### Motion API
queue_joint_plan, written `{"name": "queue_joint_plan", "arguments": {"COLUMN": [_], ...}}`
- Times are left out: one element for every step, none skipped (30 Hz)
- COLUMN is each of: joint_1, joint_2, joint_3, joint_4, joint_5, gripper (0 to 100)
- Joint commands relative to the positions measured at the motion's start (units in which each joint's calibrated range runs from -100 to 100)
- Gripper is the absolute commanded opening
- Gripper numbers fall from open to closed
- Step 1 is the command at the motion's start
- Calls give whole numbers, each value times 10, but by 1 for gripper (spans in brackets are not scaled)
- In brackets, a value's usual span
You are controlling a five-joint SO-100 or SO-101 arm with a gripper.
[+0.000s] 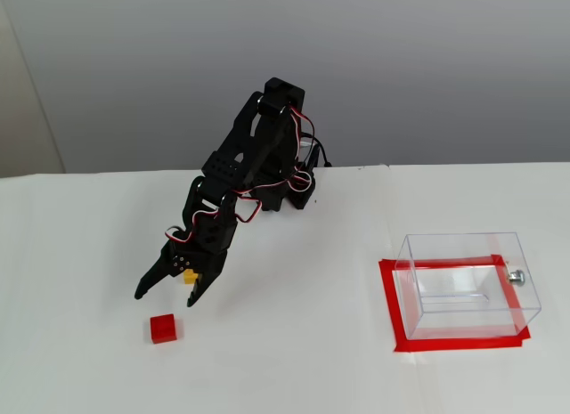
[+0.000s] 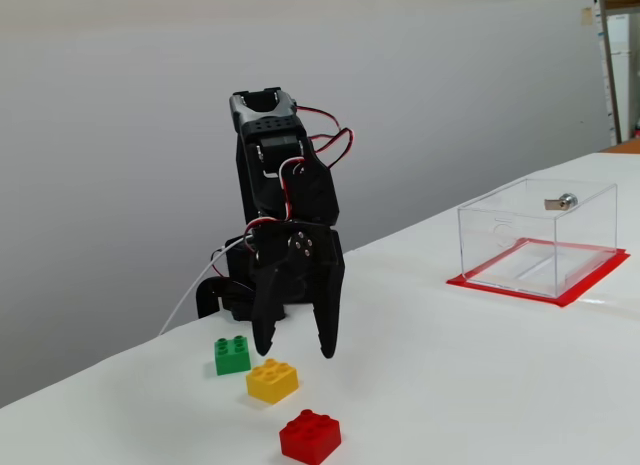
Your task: Pick the red lego brick and place it into the transparent box
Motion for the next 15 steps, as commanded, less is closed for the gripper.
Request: {"name": "queue_joint_plan", "arguments": {"joint_1": [0,0,0,0,1,3,4,5,6,6,6,6,6,5,5], "joint_2": [3,10,19,28,36,45,53,61,68,74,80,85,90,94,97], "joint_3": [-19,-22,-26,-28,-34,-40,-44,-48,-50,-51,-52,-52,-52,-52,-52], "joint_4": [-7,-7,-7,-8,-9,-13,-19,-27,-35,-44,-51,-57,-64,-68,-73], "joint_5": [-2,-2,-2,-2,-2,-2,-2,-2,-2,-2,-2,-2,-2,-2,-2], "gripper": [37,37,37,37,37,37,37,37,37,37,37,37,37,37,37]}}
